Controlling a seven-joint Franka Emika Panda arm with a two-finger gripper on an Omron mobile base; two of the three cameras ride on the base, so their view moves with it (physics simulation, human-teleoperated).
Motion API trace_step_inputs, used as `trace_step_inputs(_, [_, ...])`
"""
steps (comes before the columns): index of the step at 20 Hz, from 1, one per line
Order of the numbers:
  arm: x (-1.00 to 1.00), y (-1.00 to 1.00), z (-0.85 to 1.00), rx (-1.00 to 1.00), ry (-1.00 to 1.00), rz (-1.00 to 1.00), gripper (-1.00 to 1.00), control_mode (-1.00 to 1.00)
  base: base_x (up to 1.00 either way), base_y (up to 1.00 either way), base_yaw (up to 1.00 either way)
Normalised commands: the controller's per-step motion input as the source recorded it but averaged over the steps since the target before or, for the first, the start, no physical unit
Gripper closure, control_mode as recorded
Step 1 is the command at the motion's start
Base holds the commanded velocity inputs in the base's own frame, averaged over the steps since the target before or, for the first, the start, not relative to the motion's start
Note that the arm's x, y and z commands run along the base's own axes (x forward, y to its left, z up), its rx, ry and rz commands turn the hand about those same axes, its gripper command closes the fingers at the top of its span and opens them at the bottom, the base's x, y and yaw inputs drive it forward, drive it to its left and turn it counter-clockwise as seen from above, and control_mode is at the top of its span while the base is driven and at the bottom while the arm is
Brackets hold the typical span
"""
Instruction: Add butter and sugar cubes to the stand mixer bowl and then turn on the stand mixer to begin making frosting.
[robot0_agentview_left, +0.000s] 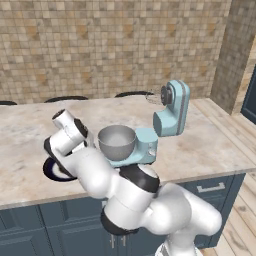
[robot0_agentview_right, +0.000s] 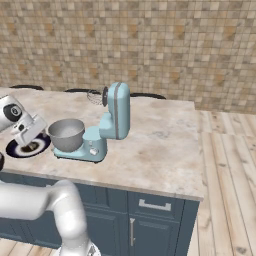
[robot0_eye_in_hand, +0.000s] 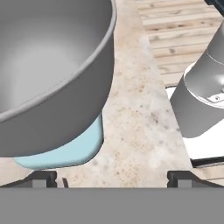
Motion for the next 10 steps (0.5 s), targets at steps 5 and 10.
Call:
trace_step_inputs(5, [0.25, 0.01, -0.23, 0.00, -0.01, 0.00, -1.00, -1.00, 0.00, 0.00, 0.00])
trace_step_inputs(10, [0.13, 0.00, -0.18, 0.00, -0.02, 0.01, -1.00, -1.00, 0.00, 0.00, 0.00])
